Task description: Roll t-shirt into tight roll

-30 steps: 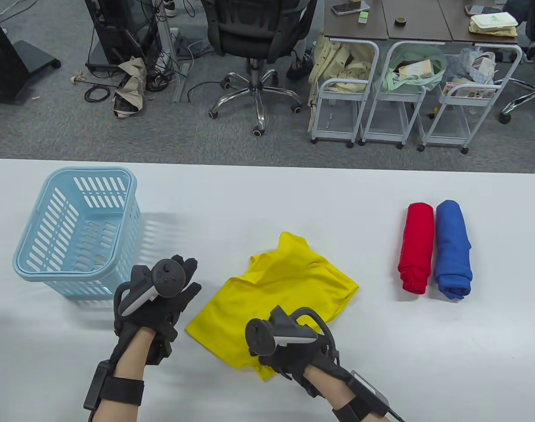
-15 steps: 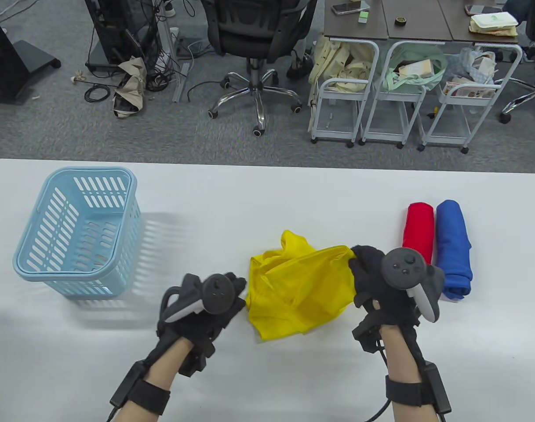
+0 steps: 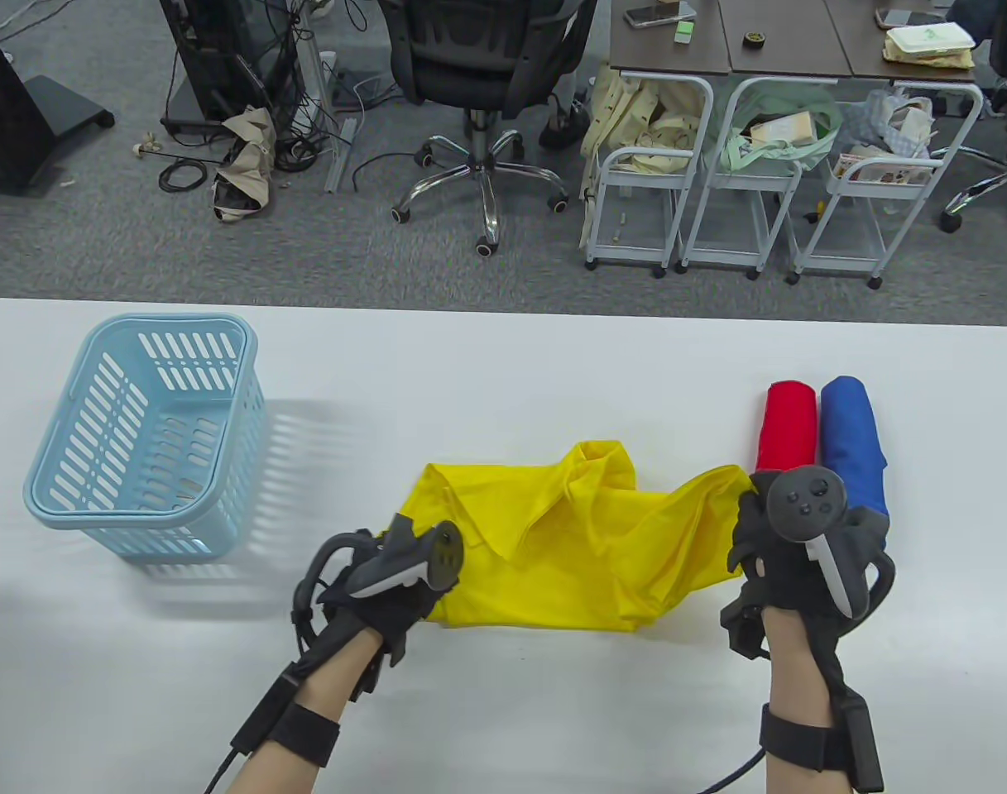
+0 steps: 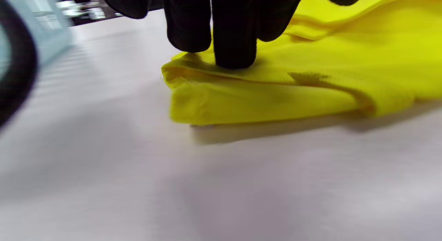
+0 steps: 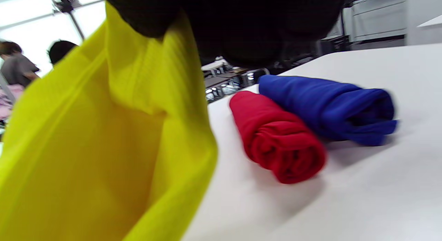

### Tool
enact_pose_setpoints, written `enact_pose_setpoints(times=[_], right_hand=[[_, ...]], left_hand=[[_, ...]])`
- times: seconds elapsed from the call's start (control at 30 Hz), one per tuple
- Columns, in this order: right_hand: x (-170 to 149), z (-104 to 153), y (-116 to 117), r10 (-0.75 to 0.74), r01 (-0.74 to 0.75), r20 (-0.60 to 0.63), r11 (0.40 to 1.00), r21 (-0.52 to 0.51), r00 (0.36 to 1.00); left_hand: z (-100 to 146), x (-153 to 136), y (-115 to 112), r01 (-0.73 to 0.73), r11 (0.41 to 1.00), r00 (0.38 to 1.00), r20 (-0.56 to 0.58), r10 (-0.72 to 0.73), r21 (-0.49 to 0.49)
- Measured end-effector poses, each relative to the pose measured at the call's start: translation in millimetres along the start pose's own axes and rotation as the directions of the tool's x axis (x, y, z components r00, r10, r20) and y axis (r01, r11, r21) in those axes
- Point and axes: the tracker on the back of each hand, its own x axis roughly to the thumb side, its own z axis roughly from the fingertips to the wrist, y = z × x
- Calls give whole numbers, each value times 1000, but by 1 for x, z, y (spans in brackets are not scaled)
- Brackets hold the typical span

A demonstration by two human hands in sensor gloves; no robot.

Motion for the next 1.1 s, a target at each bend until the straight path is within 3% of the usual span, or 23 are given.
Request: enact_pose_setpoints(times=[0.07, 0.13, 0.2, 0.27, 0.33, 0.4, 0.5, 0.57, 0.63, 0.73, 0.9, 1.0, 1.1], right_hand=[[-3, -2, 0, 121, -115, -40, 984, 140, 992], [1, 1, 2, 224, -209, -51, 957, 203, 973], [15, 7, 4, 232, -231, -1, 966, 119, 973], [39, 17, 14, 216, -246, 188, 958, 151, 958], [60, 23, 35, 132, -250, 413, 936, 247, 901], [73, 27, 65, 55, -268, 502, 893, 363, 863], [76, 26, 113, 120, -391, 519, 802, 452, 846], [61, 20, 138, 255, -498, 481, 716, 489, 839], [50, 13, 133, 275, -469, 428, 757, 456, 861], [31, 4, 115, 431, -526, 307, 753, 395, 848], [26, 7, 98, 470, -518, 220, 757, 397, 855], [44, 18, 91, 459, -534, 293, 799, 276, 839], [62, 29, 101, 195, -417, 549, 853, 314, 813]], left_hand=[[-2, -23, 1, 52, 997, 990, -127, -59, -55], [4, -26, 3, 22, 999, 990, -141, -16, 41], [11, -13, 8, 0, 993, 997, -78, 10, 120], [15, 11, 9, -44, 994, 998, 49, 39, 97], [13, 32, 0, -100, 995, 987, 129, 98, 7], [4, 47, -16, -123, 984, 980, 139, 141, -130], [-8, 50, -29, -37, 989, 992, 115, 54, -146], [-17, 38, -32, 17, 988, 998, 70, -6, -155], [-26, 21, -36, 19, 984, 999, 53, -10, -178], [-35, -8, -37, -171, 962, 984, 20, 180, -212], [-28, -15, -29, -145, 982, 989, -16, 144, -118], [-17, -4, -19, -78, 996, 995, -67, 75, -52], [-15, 7, -18, -184, 981, 982, -61, 180, -68]])
